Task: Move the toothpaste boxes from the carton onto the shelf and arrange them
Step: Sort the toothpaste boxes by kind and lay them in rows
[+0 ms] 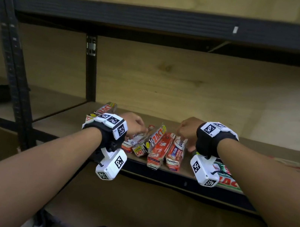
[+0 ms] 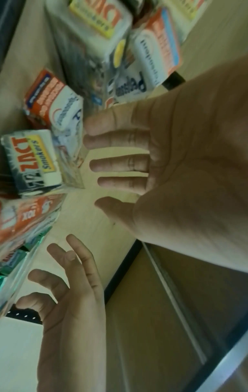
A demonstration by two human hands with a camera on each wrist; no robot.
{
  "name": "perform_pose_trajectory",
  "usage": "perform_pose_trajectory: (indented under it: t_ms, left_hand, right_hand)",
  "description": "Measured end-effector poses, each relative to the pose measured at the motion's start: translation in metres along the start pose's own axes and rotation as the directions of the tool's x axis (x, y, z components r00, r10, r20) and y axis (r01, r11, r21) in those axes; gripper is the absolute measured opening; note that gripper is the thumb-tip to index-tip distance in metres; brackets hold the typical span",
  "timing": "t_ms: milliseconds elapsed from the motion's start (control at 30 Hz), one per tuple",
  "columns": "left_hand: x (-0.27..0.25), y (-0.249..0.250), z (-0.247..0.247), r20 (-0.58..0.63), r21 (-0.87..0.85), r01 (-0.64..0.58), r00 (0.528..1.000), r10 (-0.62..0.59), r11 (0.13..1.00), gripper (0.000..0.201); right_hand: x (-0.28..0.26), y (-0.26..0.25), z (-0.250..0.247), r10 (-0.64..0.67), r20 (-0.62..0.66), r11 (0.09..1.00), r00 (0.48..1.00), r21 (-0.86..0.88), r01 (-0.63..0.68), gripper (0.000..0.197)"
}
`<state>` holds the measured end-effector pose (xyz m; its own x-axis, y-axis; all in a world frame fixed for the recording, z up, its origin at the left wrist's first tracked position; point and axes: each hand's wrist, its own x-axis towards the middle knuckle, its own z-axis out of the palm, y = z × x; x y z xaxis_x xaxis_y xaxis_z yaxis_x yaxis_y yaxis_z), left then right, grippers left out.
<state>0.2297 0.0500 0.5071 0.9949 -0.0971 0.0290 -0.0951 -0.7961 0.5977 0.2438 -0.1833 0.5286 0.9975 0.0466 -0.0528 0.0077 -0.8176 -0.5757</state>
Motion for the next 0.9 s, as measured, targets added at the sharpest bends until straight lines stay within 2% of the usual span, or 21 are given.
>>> perform_pose_trajectory:
  t_ms: [100, 233, 333, 400, 467, 567, 667, 700, 767, 833, 900]
  left_hand:
    - [0.009, 0.007, 0.017, 0.056, 0.102, -0.017, 0.998, 0.012, 0.995, 0.034]
    - [0.019, 0.014, 0.032, 0.13, 0.238, -0.005, 0.991, -0.026, 0.971, 0.054]
    - [0.021, 0.023, 0.036, 0.15, 0.343, -0.01, 0.988, -0.044, 0.939, 0.06]
    - [0.024, 0.025, 0.037, 0.166, 0.363, -0.025, 0.985, -0.038, 0.931, 0.058]
    - [0.025, 0.027, 0.036, 0.166, 0.379, -0.022, 0.985, -0.045, 0.925, 0.058]
    - [0.031, 0.024, 0.034, 0.168, 0.368, 0.001, 0.984, -0.068, 0.93, 0.06]
    - [0.037, 0.018, 0.034, 0.122, 0.371, 0.048, 0.987, -0.1, 0.928, 0.081]
    - [0.037, 0.017, 0.034, 0.123, 0.36, 0.059, 0.986, -0.11, 0.931, 0.081]
    - [0.032, 0.018, 0.031, 0.136, 0.313, 0.094, 0.98, -0.143, 0.945, 0.056]
    - [0.027, 0.014, 0.029, 0.127, 0.272, 0.119, 0.979, -0.158, 0.955, 0.037]
    - [0.021, 0.007, 0.029, 0.09, 0.224, 0.146, 0.981, -0.17, 0.964, 0.033]
  right_hand:
    - [0.001, 0.019, 0.005, 0.059, 0.026, 0.998, 0.998, -0.013, -0.058, 0.035]
    - [-0.002, 0.022, 0.018, 0.137, 0.155, 0.99, 0.978, 0.023, -0.142, 0.032]
    - [-0.002, 0.021, 0.027, 0.1, 0.162, 0.995, 0.982, -0.025, -0.097, 0.038]
    - [-0.001, 0.023, 0.033, 0.094, 0.182, 0.995, 0.979, 0.01, -0.098, 0.042]
    - [-0.001, 0.023, 0.037, 0.078, 0.177, 0.996, 0.981, -0.048, -0.071, 0.047]
    - [-0.002, 0.022, 0.038, 0.087, 0.186, 0.996, 0.979, -0.013, -0.086, 0.045]
    - [-0.003, 0.023, 0.037, 0.061, 0.162, 0.994, 0.985, -0.099, -0.045, 0.046]
    - [-0.004, 0.023, 0.036, 0.052, 0.158, 0.99, 0.986, -0.139, -0.03, 0.044]
    - [-0.005, 0.023, 0.037, 0.054, 0.163, 0.981, 0.985, -0.194, -0.021, 0.04]
    - [0.0, 0.026, 0.036, 0.07, 0.144, 0.983, 0.987, -0.179, -0.044, 0.04]
    - [-0.002, 0.024, 0.035, 0.087, 0.138, 0.974, 0.987, -0.222, -0.054, 0.039]
